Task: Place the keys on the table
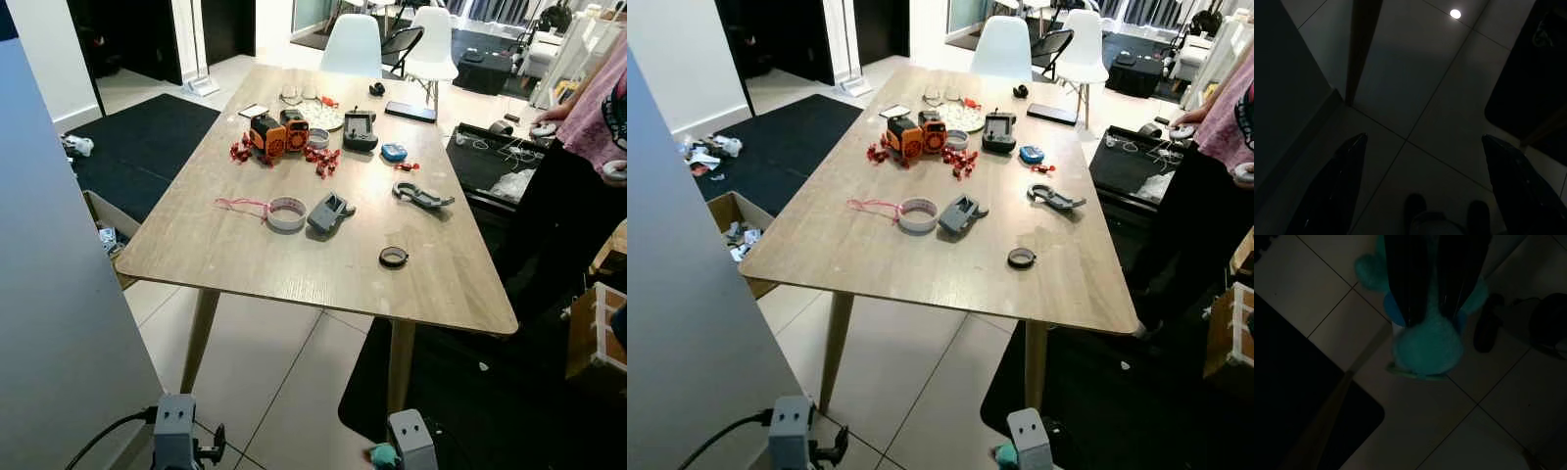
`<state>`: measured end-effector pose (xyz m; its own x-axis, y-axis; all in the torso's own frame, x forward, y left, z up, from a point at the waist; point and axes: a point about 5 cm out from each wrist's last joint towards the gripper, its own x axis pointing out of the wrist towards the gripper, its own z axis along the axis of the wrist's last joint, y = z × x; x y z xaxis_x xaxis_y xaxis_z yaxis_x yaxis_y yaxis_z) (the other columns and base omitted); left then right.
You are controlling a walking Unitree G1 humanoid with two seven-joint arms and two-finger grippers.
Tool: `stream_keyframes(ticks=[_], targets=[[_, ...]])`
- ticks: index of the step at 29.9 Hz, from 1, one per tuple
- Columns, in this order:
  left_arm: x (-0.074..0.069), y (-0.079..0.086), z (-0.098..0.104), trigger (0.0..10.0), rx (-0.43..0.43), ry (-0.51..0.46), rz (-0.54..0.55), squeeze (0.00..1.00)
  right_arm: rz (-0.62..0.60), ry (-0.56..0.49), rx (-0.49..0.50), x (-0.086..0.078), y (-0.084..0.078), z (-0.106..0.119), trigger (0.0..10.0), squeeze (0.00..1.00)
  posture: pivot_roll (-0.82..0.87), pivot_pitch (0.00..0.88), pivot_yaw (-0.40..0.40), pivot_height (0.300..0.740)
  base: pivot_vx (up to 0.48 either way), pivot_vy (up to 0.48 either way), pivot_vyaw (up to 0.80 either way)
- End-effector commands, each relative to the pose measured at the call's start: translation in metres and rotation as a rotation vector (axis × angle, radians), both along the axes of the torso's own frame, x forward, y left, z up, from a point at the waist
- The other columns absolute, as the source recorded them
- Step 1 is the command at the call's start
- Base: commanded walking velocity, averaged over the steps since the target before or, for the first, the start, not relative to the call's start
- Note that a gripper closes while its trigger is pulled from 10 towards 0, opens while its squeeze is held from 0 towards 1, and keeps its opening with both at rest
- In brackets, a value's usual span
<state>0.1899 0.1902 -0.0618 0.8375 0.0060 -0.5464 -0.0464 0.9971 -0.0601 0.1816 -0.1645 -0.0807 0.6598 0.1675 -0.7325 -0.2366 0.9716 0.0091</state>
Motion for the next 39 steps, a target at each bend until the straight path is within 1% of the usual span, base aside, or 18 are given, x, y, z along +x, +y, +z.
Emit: stream_keyframes(ticks=[1,4,15,17,21,36,39], targets=[[-0.0015,-0.0028,-0.0011,10.0,-0.018,0.005,-0.001,0.0,-0.004,0.015,-0.008,-0.0032,-0.0016,-0.0018,10.0,0.0,0.06,0.055,-0.059,0.74,0.0,0.0,0.0],[-0.0013,-0.0036,-0.0004,10.0,-0.03,-0.004,-0.01,0.0,-0.002,0.016,-0.009,-0.0033,-0.0021,-0.0018,10.0,0.0,0.06,0.055,-0.06,0.74,0.0,0.0,0.0],[-0.0024,-0.0052,-0.0007,10.0,-0.041,-0.007,-0.012,0.0,0.0,0.019,-0.013,-0.0041,-0.003,-0.0022,10.0,0.0,0.06,0.055,-0.063,0.74,0.279,0.0,0.0],[-0.0019,-0.0043,0.0008,10.0,-0.023,-0.025,-0.004,0.0,0.0,0.02,-0.013,-0.0041,-0.003,-0.0022,10.0,0.0,0.06,0.056,-0.063,0.74,0.0,0.0,0.0],[-0.0027,-0.0034,0.0002,10.0,-0.004,-0.019,-0.006,0.0,0.0,0.021,-0.015,-0.0043,-0.0032,-0.0023,10.0,0.0,0.06,0.056,-0.063,0.74,0.0,0.0,0.0],[-0.0055,-0.0022,-0.0007,10.0,-0.008,-0.015,-0.006,0.0,-0.001,0.029,-0.016,-0.006,-0.0029,-0.0033,10.0,0.0,0.06,0.057,-0.062,0.74,0.0,0.0,0.0],[-0.0059,-0.0009,-0.0005,10.0,-0.007,-0.017,-0.001,0.0,-0.02,0.027,-0.016,-0.0064,-0.0041,-0.0035,10.0,0.0,0.06,0.052,-0.062,0.74,0.0,0.0,0.0]])
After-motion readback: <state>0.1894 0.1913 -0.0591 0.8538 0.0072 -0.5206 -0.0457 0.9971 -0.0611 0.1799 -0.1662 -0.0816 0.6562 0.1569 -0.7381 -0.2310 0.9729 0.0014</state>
